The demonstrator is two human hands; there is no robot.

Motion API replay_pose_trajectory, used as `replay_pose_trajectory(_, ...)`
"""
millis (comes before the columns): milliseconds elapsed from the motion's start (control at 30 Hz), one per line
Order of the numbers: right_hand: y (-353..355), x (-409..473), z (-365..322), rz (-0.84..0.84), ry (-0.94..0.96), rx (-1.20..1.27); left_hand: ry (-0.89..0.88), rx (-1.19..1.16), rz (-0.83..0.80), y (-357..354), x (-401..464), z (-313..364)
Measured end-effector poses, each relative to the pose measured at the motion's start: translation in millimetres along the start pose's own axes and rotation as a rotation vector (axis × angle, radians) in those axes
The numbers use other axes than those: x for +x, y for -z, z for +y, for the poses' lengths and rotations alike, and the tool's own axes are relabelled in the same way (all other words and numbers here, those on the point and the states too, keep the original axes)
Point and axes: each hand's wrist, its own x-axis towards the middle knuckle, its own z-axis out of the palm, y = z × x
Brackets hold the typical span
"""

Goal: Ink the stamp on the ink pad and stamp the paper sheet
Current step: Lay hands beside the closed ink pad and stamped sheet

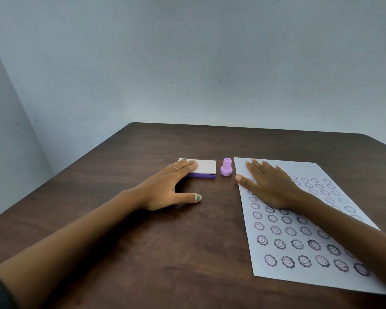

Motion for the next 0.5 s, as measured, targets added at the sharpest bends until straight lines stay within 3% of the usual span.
replay_pose_trajectory(500,-2.9,2.9,0.4,0.010,-0.005,-0.015,-0.008,0.009,0.011,-3.0,-0.4,-2.7)
